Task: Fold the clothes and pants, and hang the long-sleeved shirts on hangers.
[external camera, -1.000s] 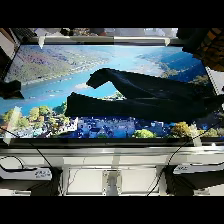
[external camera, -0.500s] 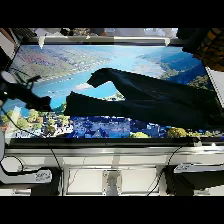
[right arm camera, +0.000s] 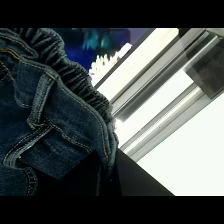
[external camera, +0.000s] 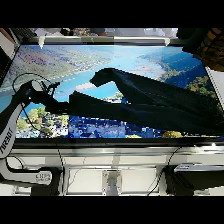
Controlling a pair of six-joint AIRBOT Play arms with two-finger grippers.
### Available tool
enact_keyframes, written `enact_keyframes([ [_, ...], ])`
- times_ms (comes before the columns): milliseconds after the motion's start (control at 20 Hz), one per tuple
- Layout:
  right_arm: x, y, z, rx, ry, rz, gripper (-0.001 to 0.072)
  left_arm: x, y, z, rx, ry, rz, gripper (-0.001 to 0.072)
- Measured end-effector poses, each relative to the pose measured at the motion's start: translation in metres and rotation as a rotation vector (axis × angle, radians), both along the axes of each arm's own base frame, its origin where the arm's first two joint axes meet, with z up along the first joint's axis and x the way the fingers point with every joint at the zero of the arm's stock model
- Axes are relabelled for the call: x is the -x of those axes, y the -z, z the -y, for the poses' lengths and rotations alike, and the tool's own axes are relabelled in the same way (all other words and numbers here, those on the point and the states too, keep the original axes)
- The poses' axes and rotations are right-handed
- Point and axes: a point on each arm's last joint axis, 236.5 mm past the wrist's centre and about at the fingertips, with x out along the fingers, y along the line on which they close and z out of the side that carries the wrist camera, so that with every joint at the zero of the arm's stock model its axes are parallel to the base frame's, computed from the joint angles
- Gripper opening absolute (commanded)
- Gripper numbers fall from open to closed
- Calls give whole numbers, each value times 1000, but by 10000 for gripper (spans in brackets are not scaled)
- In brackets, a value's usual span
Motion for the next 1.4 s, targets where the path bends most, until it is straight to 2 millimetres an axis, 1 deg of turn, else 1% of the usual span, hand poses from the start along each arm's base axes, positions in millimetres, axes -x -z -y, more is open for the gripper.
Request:
enact_keyframes([
  [200, -2, 0, 0, -5, 0, 15, 34, -14, 14, 0, -10, -44, 26, 357],
  [250, -2, 0, 0, -6, -1, 16, 34, -15, 18, 0, -11, -52, 23, 325],
  [300, -3, 0, 0, -7, -1, 17, 34, -15, 22, 0, -11, -58, 18, 137],
  [350, -3, 0, -1, -8, -1, 19, 34, -16, 26, 1, -8, -66, 10, 33],
  [550, -4, 0, -2, -12, -2, 22, 34, -14, 35, 8, 8, -75, -14, 29],
  [700, -5, 1, -4, -21, -2, 30, 34, -11, 34, 5, -4, -68, -23, 28],
  [750, -5, 1, -6, -28, -2, 28, 34, -4, 32, -3, -36, -48, -41, 28],
  [800, -4, 2, -8, -39, 0, 26, 34, 9, 29, -14, -76, -30, -80, 27],
  [850, -2, 4, -14, -60, 2, 16, 34, 19, 25, -33, -138, -14, -107, 27],
  [900, 2, 8, -20, -86, 6, 0, 34, 23, 18, -50, -183, -16, -112, 27],
  [1050, 22, 23, -36, -143, 16, -76, 34, 47, -3, -91, -249, -60, -171, 29],
  [1150, 37, 30, -41, -163, 26, -131, 35, 67, -13, -112, -257, -95, -228, 38],
  [1200, 44, 32, -43, -170, 29, -152, 51, 76, -16, -119, -256, -108, -258, 41],
  [1250, 48, 34, -44, -176, 33, -167, 135, 84, -19, -125, -254, -113, -281, 126],
  [1300, 53, 34, -44, -174, 34, -183, 322, 90, -21, -131, -266, -112, -297, 296],
  [1350, 58, 35, -37, -146, 31, -200, 470, 93, -23, -145, -304, -115, -303, 301],
  [1400, 61, 35, -40, -160, 34, -213, 484, 100, -25, -145, -295, -112, -331, 301],
])
